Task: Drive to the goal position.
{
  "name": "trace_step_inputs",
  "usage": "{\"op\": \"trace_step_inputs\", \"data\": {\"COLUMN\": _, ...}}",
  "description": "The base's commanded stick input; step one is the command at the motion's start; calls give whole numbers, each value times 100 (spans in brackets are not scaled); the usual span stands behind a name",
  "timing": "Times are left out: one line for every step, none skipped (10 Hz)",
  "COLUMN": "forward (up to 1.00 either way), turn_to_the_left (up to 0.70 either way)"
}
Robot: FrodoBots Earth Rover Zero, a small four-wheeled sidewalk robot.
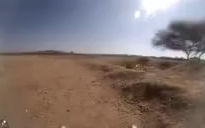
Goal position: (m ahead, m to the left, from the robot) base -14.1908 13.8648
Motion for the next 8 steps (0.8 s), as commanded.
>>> {"op": "trace_step_inputs", "data": {"forward": 0, "turn_to_the_left": 0}}
{"op": "trace_step_inputs", "data": {"forward": 0, "turn_to_the_left": 0}}
{"op": "trace_step_inputs", "data": {"forward": 0, "turn_to_the_left": 0}}
{"op": "trace_step_inputs", "data": {"forward": 0, "turn_to_the_left": 0}}
{"op": "trace_step_inputs", "data": {"forward": 0, "turn_to_the_left": 0}}
{"op": "trace_step_inputs", "data": {"forward": 0, "turn_to_the_left": 33}}
{"op": "trace_step_inputs", "data": {"forward": 0, "turn_to_the_left": 45}}
{"op": "trace_step_inputs", "data": {"forward": 0, "turn_to_the_left": 45}}
